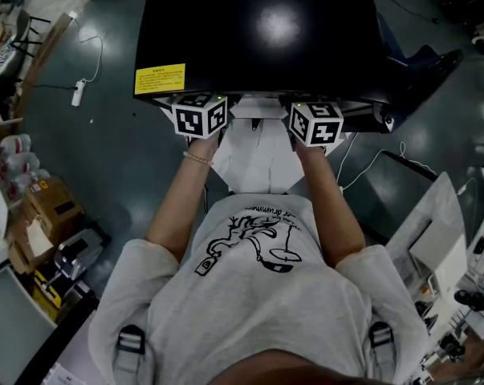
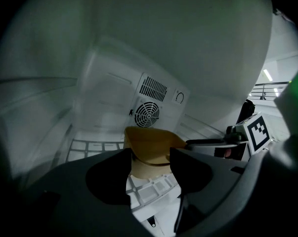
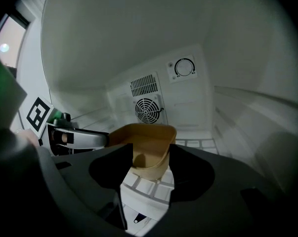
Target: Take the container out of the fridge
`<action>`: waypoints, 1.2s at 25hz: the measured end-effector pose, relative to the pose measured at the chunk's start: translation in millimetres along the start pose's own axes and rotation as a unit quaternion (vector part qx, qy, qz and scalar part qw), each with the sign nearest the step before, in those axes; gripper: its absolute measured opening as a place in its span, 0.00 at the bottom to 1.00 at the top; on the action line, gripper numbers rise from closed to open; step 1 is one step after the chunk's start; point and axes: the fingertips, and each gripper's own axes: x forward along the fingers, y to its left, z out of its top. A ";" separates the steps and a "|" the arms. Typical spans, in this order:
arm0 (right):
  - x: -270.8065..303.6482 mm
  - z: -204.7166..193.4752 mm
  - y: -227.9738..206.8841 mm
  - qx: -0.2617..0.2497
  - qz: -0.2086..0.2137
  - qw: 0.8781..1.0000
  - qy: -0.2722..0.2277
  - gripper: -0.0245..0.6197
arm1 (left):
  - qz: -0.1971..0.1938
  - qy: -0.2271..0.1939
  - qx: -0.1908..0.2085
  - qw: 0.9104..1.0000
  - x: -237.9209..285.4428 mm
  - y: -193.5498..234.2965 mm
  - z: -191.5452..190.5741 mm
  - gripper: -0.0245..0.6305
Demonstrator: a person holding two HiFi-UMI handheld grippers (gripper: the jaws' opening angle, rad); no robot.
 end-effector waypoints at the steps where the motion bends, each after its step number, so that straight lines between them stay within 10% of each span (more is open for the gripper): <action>1: -1.5 0.7 0.6 -0.001 0.000 1.000 -0.001 0.38 | 0.000 -0.001 0.000 1.000 -1.3 -1.1 0.2 0.43; 30: -49.7 7.3 22.5 -0.019 0.005 1.000 -0.023 0.38 | -0.008 -0.028 0.002 1.000 -41.8 -37.2 -2.0 0.43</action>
